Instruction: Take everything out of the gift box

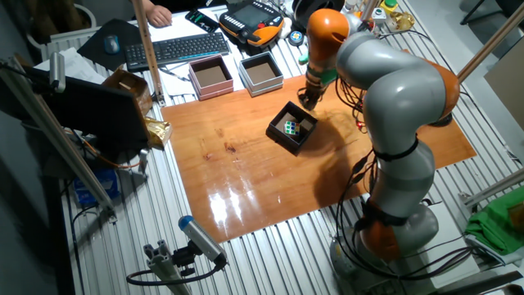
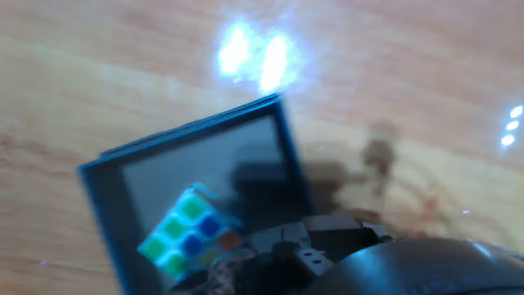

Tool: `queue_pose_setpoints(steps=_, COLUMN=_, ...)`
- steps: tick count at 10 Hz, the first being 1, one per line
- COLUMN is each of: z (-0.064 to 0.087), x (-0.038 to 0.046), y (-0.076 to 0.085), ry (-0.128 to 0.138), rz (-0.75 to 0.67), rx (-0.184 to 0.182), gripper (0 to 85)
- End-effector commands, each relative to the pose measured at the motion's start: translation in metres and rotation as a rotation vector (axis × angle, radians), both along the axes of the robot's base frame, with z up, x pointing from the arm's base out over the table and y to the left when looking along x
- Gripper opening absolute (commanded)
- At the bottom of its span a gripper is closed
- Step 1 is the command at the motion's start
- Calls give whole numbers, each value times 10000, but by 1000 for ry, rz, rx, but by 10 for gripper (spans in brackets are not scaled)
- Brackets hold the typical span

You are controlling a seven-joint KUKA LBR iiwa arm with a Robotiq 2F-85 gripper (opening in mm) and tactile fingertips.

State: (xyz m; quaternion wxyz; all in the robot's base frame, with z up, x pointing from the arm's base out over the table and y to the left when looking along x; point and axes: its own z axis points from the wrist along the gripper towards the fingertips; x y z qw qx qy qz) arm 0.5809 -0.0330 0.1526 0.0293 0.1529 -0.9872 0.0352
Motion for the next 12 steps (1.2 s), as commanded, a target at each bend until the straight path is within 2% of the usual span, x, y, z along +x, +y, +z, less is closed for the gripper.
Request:
queue_pose_setpoints(steps=1, z=16, x=41, y=-212, ry=-4, rz=9, rx=-16, gripper=10)
queue_pose_setpoints(steps=2, z=7, x=70, y=-289, ry=-12, rz=8, rx=-22, gripper=30)
queue_pose_setpoints(steps=3, z=-8, x=90, y=-323, ry=-9, rz=-17, rx=-16, gripper=187)
queue_pose_setpoints(steps=4, z=-20, x=100, y=-337, ry=-12, rz=-30, rx=-35, gripper=383)
queue_pose_setpoints(steps=5, z=-26, x=103, y=-356, ry=-20, rz=-25, rx=-44, gripper=537)
queue_pose_setpoints(steps=6, z=-27, x=104, y=-355, ry=-20, rz=-23, rx=-45, gripper=593)
queue_pose_setpoints(steps=7, z=-26, x=97, y=-328, ry=-15, rz=-38, rx=-37, gripper=607)
queue_pose_setpoints(steps=8, z=-40, x=33, y=-193, ry=-10, rz=-119, rx=-21, gripper=603)
queue_pose_setpoints(steps=11, z=-126, x=-260, y=328, ry=-39, rz=-323, rx=-39, gripper=630)
queue_pose_setpoints(steps=12, z=-161, x=-336, y=460, ry=-37, rz=-376, rx=-32, gripper=633)
